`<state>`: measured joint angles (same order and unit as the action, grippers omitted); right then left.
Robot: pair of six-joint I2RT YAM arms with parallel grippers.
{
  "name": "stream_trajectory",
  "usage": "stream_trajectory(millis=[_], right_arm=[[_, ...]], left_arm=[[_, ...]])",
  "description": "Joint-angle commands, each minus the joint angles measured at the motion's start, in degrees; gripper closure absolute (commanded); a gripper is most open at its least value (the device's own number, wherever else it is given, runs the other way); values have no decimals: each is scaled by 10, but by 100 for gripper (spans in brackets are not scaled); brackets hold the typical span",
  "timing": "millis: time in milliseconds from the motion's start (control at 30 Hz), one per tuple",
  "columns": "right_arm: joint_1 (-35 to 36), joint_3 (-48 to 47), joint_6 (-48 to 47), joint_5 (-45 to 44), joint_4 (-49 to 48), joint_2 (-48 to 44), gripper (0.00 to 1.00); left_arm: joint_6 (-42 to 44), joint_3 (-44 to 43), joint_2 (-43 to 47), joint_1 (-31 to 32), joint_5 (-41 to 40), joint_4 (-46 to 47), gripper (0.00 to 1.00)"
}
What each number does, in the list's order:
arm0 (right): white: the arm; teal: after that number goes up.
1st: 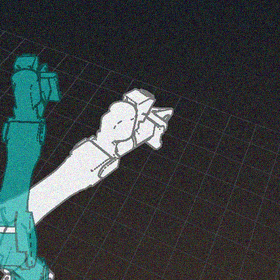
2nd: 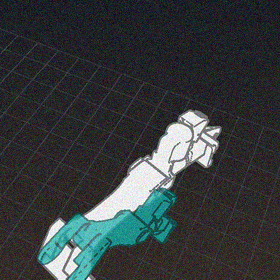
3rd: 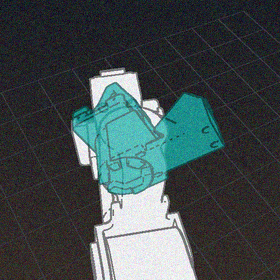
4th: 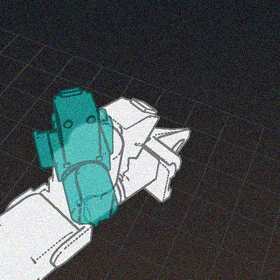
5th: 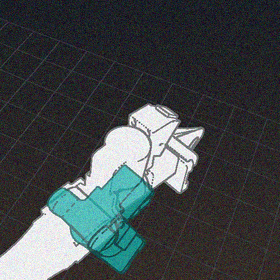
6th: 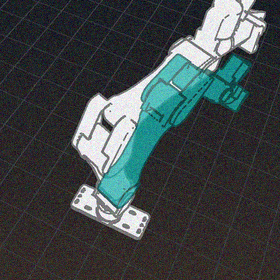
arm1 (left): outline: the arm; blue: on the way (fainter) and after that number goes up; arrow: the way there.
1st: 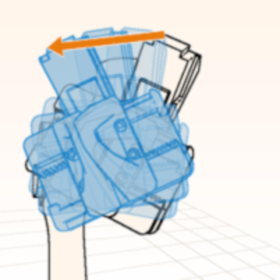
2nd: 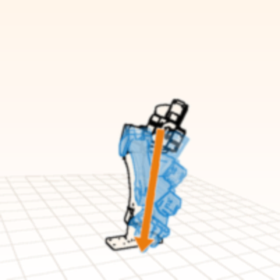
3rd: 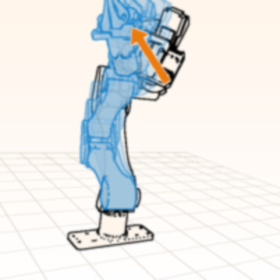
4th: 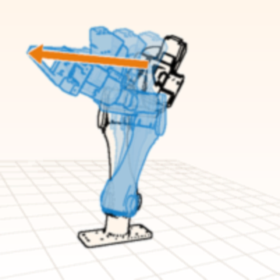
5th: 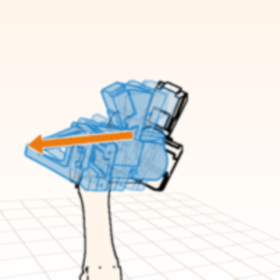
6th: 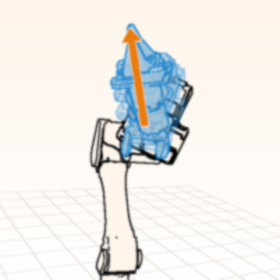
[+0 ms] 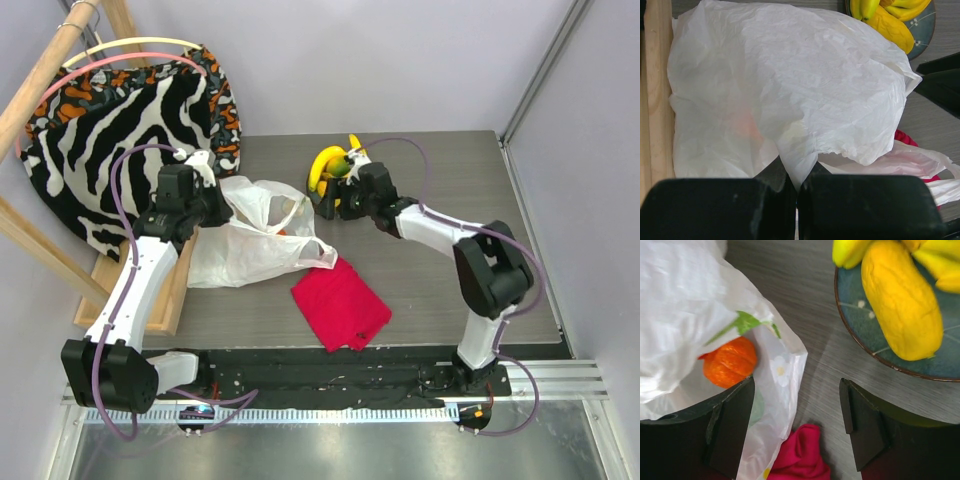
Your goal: Place the fruits into the plastic bag
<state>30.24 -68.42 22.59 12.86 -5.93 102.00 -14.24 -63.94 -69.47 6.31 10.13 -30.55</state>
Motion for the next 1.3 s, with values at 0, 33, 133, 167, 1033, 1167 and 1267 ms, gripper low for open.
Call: stream_trajectory(millis=[0,33,133,167,1033,1167,1267], right_arm=[[13,-57,-7,44,40,50,24],[19,-59,-6,49,34,59,24],[26,-71,-3,54,34,94,25],[31,-73,-1,59,32,101,25],[36,-236,-12,118,126,65,99],[39,-320,-8,136,153,35,99],[44,-366,0,145,174,29,99]], left_arm=[[11,-8,1,2,-5,7,100],[11,-9,1,2,-2,7,100],[11,-9,0,2,1,7,100],[11,-9,0,2,1,7,100],[-59,-41,17,-5,71,48,100],[-72,-90,43,-26,52,36,100],[-78,-129,49,-52,57,9,100]])
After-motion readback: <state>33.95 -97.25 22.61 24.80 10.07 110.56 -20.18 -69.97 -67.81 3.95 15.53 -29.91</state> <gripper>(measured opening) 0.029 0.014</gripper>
